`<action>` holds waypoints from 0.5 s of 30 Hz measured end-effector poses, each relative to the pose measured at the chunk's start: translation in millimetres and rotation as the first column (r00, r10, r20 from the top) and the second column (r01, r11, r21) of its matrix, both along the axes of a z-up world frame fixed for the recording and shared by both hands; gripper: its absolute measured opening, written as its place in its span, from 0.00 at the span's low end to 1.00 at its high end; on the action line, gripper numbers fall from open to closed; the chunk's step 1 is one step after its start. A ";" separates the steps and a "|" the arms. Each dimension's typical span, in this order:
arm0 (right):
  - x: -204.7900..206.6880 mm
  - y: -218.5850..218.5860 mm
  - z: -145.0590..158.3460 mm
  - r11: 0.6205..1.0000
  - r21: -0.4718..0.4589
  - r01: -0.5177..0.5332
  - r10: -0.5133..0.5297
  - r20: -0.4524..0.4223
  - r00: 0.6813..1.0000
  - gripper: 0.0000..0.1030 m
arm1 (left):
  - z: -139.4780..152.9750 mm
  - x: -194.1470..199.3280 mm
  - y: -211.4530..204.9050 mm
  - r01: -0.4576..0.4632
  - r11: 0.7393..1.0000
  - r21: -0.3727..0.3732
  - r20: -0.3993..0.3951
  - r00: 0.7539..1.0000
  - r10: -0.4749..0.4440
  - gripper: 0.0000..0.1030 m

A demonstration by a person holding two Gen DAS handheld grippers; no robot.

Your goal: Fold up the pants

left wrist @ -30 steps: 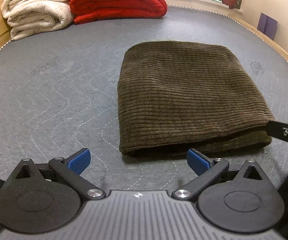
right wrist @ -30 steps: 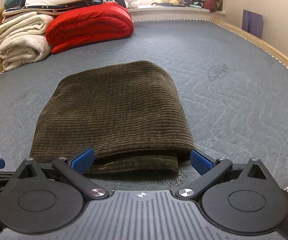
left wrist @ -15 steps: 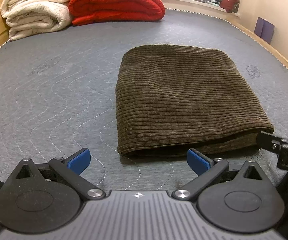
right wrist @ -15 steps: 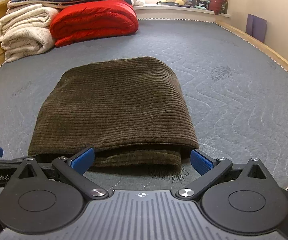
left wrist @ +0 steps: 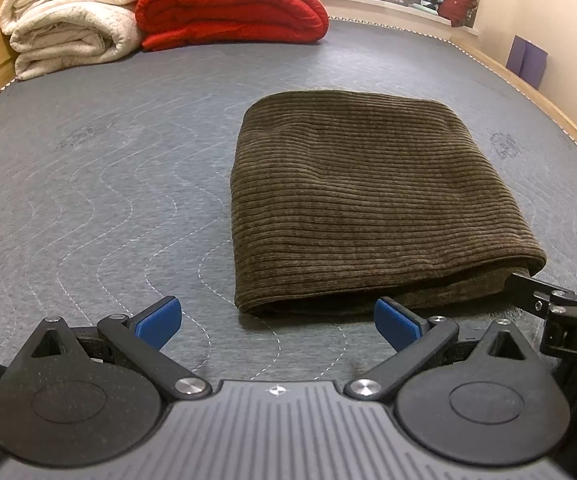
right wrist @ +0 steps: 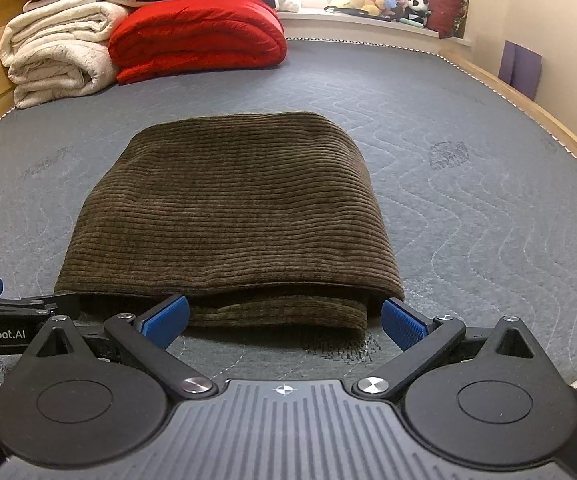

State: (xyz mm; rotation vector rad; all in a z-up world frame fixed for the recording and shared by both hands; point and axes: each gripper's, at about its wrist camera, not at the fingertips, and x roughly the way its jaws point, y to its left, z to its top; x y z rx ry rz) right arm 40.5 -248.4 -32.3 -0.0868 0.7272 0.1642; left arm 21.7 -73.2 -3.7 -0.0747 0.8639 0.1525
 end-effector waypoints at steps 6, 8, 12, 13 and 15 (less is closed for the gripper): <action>0.5 -0.6 0.1 1.000 0.004 0.005 -0.005 -0.001 1.000 0.99 | -0.9 0.6 -1.4 0.004 1.000 0.003 0.001 1.000 -0.004 1.00; 0.5 -0.7 0.1 1.000 0.004 0.004 -0.004 0.000 1.000 0.99 | -1.3 0.5 -1.7 0.007 1.000 0.004 0.001 1.000 -0.007 1.00; 0.5 -0.4 0.1 1.000 0.004 0.005 -0.005 -0.001 1.000 0.99 | -1.3 0.9 -1.8 0.012 1.000 0.005 0.003 1.000 -0.012 1.00; 0.5 -0.4 0.1 1.000 0.004 0.005 -0.005 -0.001 1.000 0.99 | -1.3 1.2 -2.0 0.013 1.000 0.006 0.003 1.000 -0.013 1.00; 0.5 -0.3 0.2 1.000 0.004 0.005 -0.005 -0.001 1.000 0.99 | -1.8 1.3 -2.3 0.015 1.000 0.006 0.003 1.000 -0.015 1.00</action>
